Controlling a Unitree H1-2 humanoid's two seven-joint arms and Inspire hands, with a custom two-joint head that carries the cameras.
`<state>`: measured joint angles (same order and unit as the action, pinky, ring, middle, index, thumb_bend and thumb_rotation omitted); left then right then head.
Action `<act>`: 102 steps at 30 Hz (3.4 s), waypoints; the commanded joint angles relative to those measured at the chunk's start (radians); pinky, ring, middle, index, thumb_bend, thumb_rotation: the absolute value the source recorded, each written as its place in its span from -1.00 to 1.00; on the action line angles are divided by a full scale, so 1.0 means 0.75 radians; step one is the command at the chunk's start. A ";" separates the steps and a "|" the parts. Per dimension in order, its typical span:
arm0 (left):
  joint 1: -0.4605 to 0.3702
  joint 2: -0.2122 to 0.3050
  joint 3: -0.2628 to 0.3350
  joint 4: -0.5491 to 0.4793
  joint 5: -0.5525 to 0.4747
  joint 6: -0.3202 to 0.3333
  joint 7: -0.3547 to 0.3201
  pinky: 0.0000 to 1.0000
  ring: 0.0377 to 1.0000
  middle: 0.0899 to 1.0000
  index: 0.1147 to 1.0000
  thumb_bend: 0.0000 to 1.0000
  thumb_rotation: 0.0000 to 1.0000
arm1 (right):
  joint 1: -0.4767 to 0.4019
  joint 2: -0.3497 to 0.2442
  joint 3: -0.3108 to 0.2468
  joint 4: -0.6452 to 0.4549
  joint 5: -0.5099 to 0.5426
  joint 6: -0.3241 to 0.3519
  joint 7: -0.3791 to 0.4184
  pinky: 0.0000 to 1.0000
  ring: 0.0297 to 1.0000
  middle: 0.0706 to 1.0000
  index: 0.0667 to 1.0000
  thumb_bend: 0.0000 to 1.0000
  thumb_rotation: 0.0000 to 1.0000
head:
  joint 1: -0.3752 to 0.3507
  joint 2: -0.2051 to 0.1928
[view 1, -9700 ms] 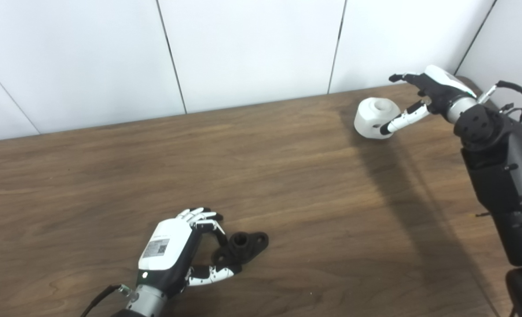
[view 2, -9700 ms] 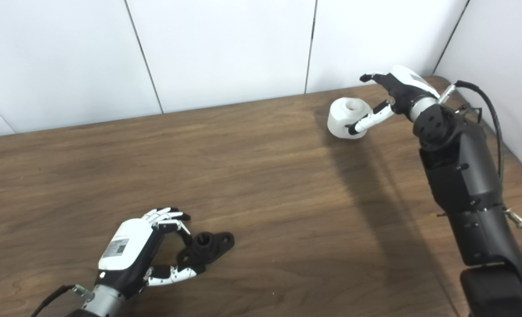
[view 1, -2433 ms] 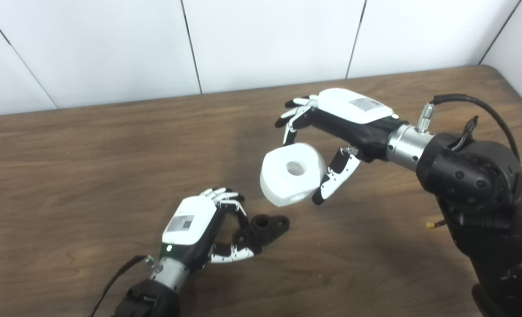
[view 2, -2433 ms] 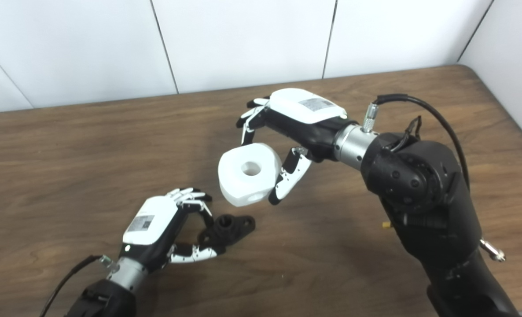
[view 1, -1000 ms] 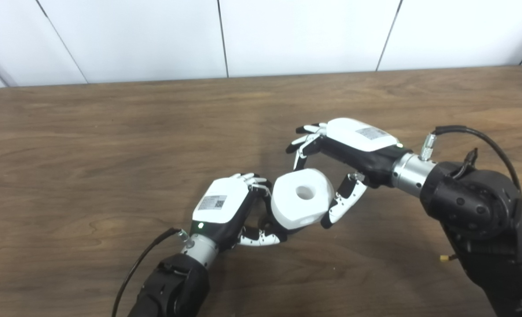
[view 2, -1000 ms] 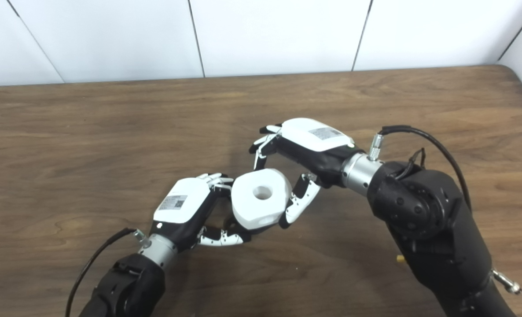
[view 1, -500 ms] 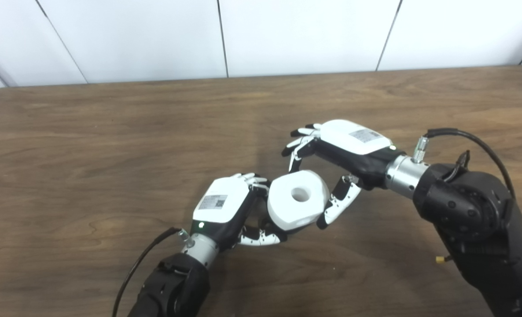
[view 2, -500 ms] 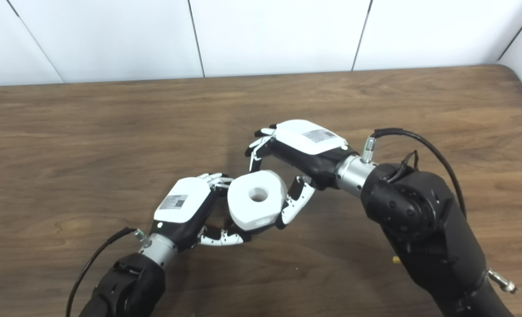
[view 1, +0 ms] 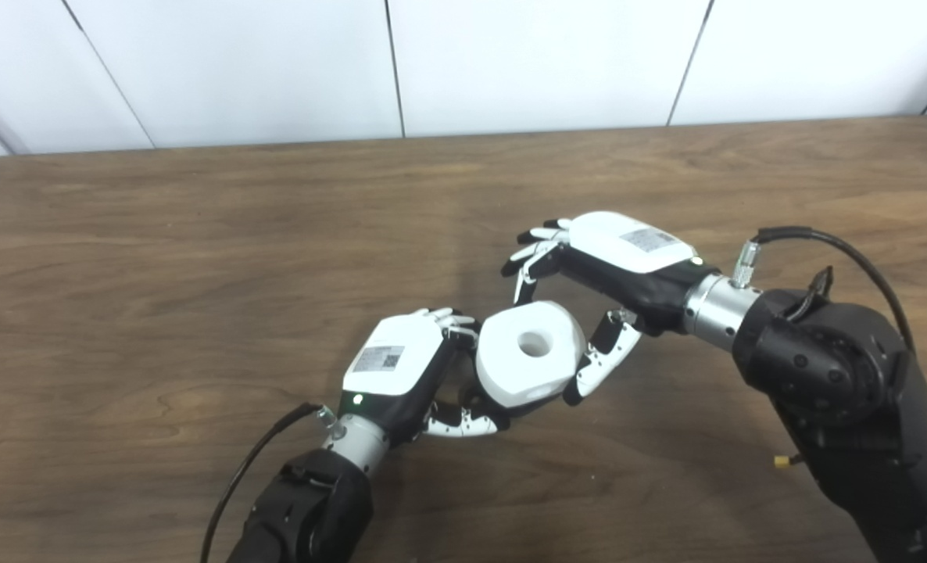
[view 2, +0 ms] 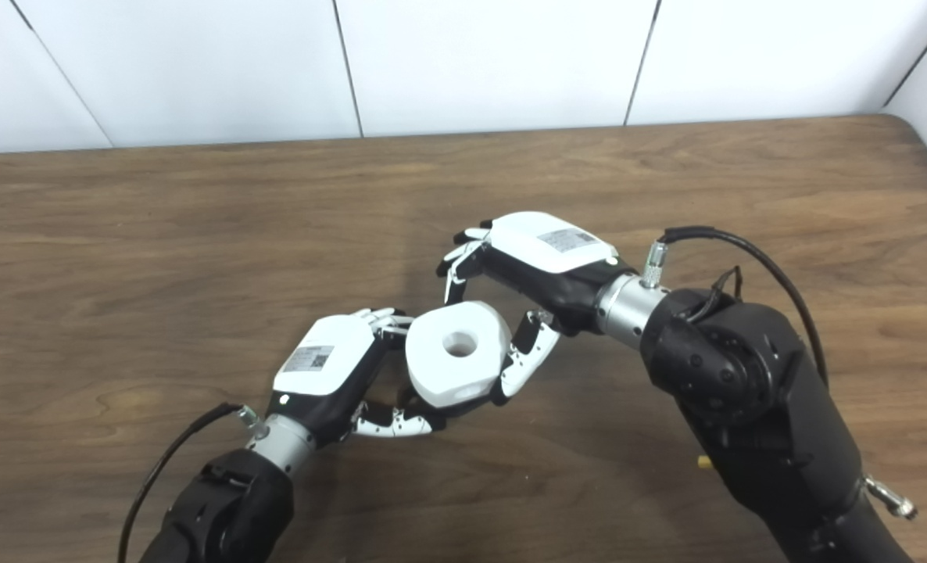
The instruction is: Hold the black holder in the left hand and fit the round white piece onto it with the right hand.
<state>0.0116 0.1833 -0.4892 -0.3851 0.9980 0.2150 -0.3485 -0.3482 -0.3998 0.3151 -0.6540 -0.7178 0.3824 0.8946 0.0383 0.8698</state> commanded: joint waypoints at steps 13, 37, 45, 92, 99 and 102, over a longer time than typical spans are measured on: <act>0.013 -0.008 -0.022 0.003 0.005 0.010 -0.082 0.78 0.75 0.57 -0.15 0.03 -0.88 | -0.044 0.001 0.004 -0.030 -0.006 -0.041 -0.039 1.00 0.88 0.62 -0.11 0.05 -0.72 | 0.006 0.016; 0.015 -0.005 -0.010 0.009 -0.004 -0.012 -0.070 0.78 0.74 0.56 -0.15 0.03 -0.88 | -0.032 0.017 0.030 -0.044 -0.031 -0.035 -0.029 1.00 0.90 0.63 -0.11 0.05 -0.73 | -0.015 0.025; 0.012 0.001 -0.008 -0.003 0.005 -0.009 -0.087 0.78 0.74 0.57 -0.15 0.03 -0.88 | -0.039 -0.004 0.018 -0.039 -0.022 -0.038 -0.027 1.00 0.90 0.63 -0.11 0.05 -0.73 | -0.031 0.032; 0.007 0.002 0.000 -0.008 0.005 -0.019 -0.093 0.75 0.73 0.55 -0.16 0.03 -0.88 | -0.012 -0.007 0.036 -0.034 -0.015 -0.050 -0.028 0.99 0.90 0.62 -0.11 0.05 -0.73 | -0.055 0.053; 0.006 -0.001 -0.003 -0.008 0.011 -0.018 -0.092 0.76 0.73 0.55 -0.16 0.03 -0.87 | 0.006 -0.009 0.036 -0.033 -0.008 -0.078 -0.041 0.99 0.90 0.62 -0.11 0.05 -0.73 | -0.053 0.053; 0.006 -0.002 -0.002 -0.009 0.010 -0.018 -0.092 0.76 0.73 0.56 -0.16 0.03 -0.87 | 0.013 -0.008 0.035 -0.027 -0.013 -0.103 -0.050 1.00 0.89 0.61 -0.11 0.05 -0.73 | -0.053 0.053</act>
<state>0.0085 0.1783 -0.4794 -0.3911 1.0120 0.2038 -0.3689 -0.3206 -0.4017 0.3472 -0.6543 -0.7270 0.3404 0.8905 -0.0015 0.9097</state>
